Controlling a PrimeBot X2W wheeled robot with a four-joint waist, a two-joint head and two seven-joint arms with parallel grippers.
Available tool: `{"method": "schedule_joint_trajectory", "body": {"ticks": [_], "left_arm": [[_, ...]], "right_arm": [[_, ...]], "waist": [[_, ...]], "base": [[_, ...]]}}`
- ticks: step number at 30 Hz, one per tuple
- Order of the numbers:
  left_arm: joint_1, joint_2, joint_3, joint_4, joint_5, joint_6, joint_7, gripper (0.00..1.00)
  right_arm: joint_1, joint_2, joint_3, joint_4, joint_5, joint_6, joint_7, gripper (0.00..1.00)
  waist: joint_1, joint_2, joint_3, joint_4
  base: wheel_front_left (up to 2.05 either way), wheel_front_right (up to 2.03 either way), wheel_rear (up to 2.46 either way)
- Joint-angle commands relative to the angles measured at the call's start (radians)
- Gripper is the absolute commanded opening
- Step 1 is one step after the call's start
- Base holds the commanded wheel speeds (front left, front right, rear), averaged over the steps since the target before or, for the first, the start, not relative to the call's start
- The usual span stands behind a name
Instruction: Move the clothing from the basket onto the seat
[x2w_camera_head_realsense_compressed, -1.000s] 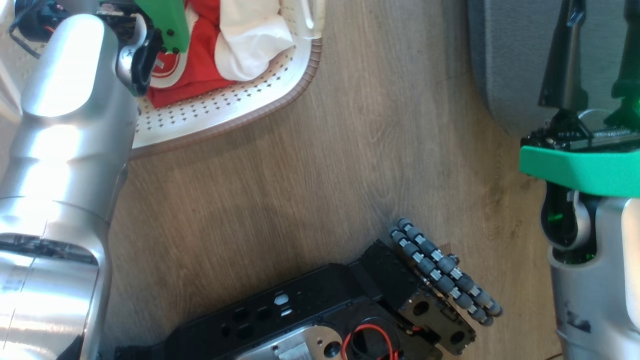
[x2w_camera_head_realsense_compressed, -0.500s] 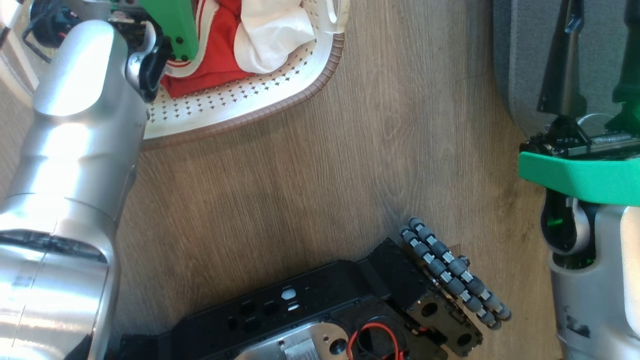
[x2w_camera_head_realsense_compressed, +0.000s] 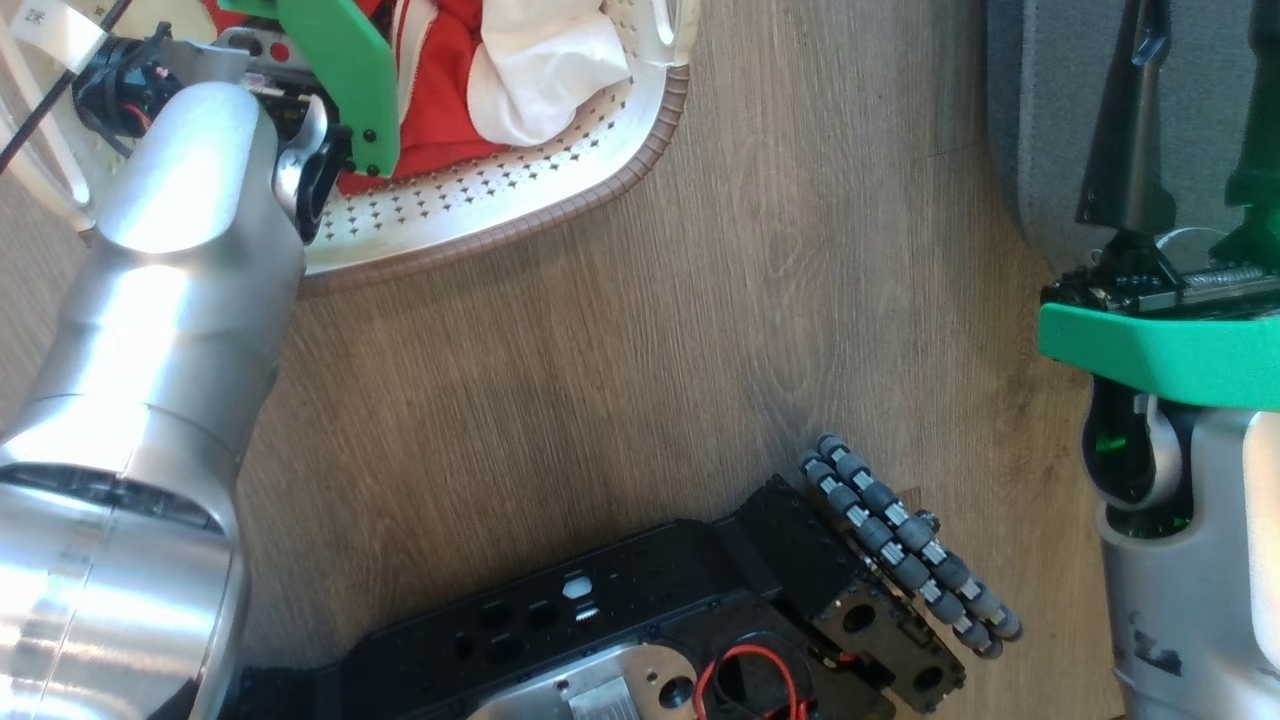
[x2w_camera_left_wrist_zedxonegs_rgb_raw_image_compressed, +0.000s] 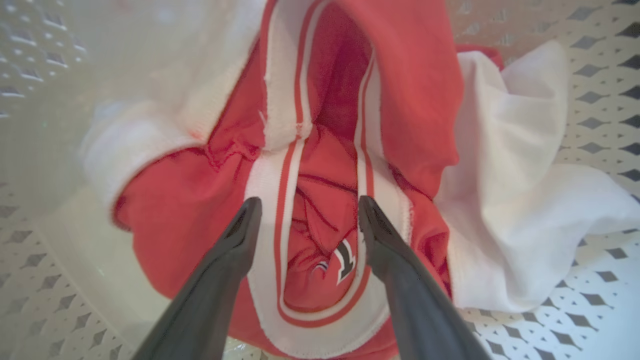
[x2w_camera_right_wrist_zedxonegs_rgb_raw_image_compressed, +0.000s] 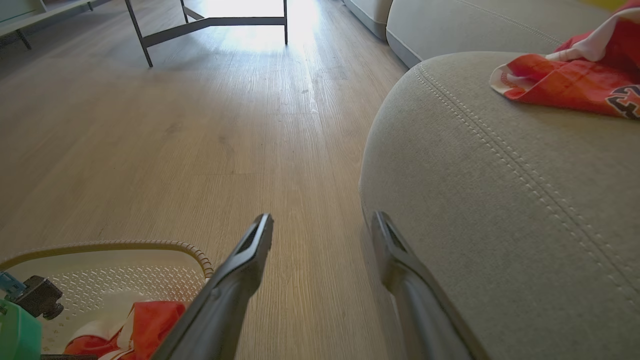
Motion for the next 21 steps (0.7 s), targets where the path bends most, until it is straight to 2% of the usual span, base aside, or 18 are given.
{"method": "schedule_joint_trajectory", "body": {"ticks": [1,12,21], "left_arm": [[0.027,0.01,0.005,-0.009,0.013,0.007,-0.003,1.0],[0.036,0.019,-0.029,0.026,0.029,0.022,-0.022,1.0],[0.044,0.014,-0.036,0.044,0.015,0.013,-0.039,1.0]], "right_arm": [[0.058,-0.001,0.008,-0.027,0.009,0.007,-0.005,1.0],[0.067,-0.001,0.005,-0.031,0.0,0.007,-0.005,1.0],[0.077,-0.001,0.003,-0.04,-0.023,0.007,-0.005,1.0]], "waist": [[0.0,0.0,0.0,0.001],[0.0,0.0,0.005,0.011],[0.0,0.0,0.012,0.033]], "base": [[0.0,0.0,0.0],[0.0,0.0,0.0],[0.0,0.0,0.0]]}}
